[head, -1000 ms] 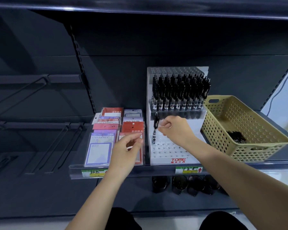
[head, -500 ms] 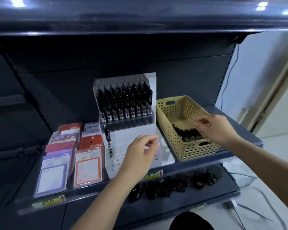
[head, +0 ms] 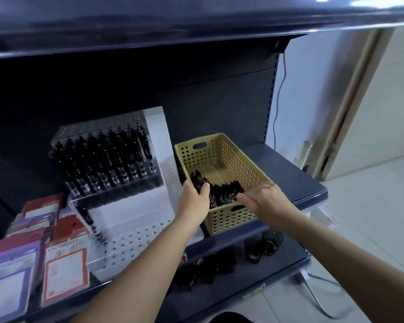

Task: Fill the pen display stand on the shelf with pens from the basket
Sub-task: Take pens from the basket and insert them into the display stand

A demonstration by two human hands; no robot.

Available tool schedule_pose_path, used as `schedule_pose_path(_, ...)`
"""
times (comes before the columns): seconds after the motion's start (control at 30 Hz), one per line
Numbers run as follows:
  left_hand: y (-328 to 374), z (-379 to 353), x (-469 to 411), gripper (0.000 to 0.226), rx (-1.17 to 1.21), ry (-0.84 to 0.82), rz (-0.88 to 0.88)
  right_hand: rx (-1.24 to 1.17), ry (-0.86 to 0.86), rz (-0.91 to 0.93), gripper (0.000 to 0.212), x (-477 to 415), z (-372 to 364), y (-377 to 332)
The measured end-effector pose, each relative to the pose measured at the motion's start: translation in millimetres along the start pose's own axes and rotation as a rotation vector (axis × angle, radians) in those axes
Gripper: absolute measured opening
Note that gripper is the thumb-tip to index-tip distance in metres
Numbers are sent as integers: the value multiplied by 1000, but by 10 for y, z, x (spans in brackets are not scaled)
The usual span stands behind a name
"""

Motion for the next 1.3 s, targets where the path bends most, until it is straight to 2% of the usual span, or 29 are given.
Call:
schedule_pose_path(0.1, 33, -53, -59, 53, -1, 71, 64, 11, 208, 90, 43, 59, -74, 22)
schedule_pose_path(0.27, 17, -81, -23, 40, -82, 135, 35, -82, 224, 67, 44, 106, -65, 16)
schedule_pose_path(0.33, -16, -96, 35, 41, -109, 147, -25, -120, 153, -28, 50, 121, -44, 10)
schedule_pose_path(0.37, -44, -100, 81, 43, -110, 159, -59, -159, 65, -99, 48, 119, -45, 0)
schedule_pose_path(0.43, -104, -121, 199, 43, -100, 191, -128, -261, -92, -253, 23, 98, -17, -19)
schedule_pose_path(0.47, -130, -135, 263, 42, -86, 208, -166, -295, -149, -314, 18, 79, 3, -35)
schedule_pose_path(0.57, -194, -160, 367, 39, -28, 263, -275, -388, -248, -425, 47, -32, -11, -50)
schedule_pose_path(0.67, -240, -178, 410, 40, -19, 295, -315, -539, -275, -509, 62, -95, -116, -54)
schedule_pose_path(0.9, -280, -217, 512, 37, -32, 348, -411, -772, -285, -690, 79, -229, -420, -147)
schedule_pose_path(1.07, -264, -231, 476, 39, -27, 328, -372, -739, -222, -727, 82, -312, -570, -175)
schedule_pose_path(1.13, -261, -237, 472, 41, -22, 328, -363, -744, -212, -747, 73, -338, -610, -203)
schedule_pose_path(1.23, -250, -234, 477, 40, 7, 342, -355, -787, -226, -747, 31, -379, -688, -261)
schedule_pose_path(1.3, -254, -241, 445, 36, 18, 357, -340, -789, -227, -734, 22, -401, -717, -295)
Point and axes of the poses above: each hand's wrist, its own x-axis away from the middle knuckle, its own z-axis out of the back of the hand, y = z × x, the point moved 4 cm from there along -x, towards the middle knuckle, and after that the axes turned 6 degrees about y, right-handed, at the moved point
